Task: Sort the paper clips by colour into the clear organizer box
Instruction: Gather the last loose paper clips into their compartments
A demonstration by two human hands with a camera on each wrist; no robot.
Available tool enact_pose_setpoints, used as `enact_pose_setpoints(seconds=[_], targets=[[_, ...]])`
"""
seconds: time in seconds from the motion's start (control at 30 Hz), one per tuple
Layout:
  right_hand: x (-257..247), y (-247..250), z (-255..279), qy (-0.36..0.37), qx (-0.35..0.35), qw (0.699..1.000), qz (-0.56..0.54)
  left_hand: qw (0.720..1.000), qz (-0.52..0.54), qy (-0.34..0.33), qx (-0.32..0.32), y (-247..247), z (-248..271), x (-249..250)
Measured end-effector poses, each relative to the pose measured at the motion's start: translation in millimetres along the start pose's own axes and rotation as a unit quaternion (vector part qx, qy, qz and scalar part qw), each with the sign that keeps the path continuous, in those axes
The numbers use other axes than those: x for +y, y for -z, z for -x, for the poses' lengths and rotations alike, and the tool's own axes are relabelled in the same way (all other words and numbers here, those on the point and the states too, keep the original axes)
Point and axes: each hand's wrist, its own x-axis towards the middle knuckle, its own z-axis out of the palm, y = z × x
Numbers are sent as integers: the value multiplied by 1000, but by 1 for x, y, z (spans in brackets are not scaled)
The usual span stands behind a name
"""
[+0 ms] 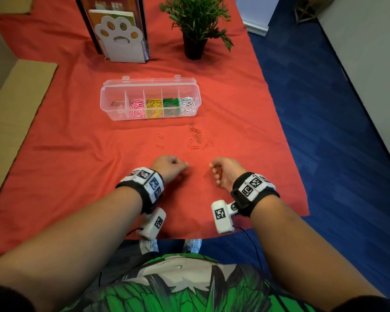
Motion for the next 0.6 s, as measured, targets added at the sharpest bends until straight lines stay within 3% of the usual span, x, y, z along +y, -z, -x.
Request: enact_pose_setpoints(seconds=[0.03, 0.1, 0.17, 0.23, 0.37, 0.47, 0.6], targets=[[-2, -3, -1, 9, 27, 990, 142, 996, -80, -43, 13, -3, -1, -1], [-2, -7, -2, 57, 76, 898, 429, 962, -242, -120, 37, -8, -1, -2], [3, -11, 0, 108, 113, 818, 554, 926, -333, -169, 48, -11, -1, -1], [11, -18, 0, 151, 142, 775, 597, 903, -381, -192, 41, -14, -1, -1], [17, -25, -2, 139, 170, 758, 615, 886, -420, -194, 18, -17, 0, -1], [13, -22, -2, 134, 145, 761, 618, 887, -425, -179, 1, -13, -1, 0], [12, -22, -1, 164, 114, 741, 641, 889, -421, -181, -11, -8, -2, -4]])
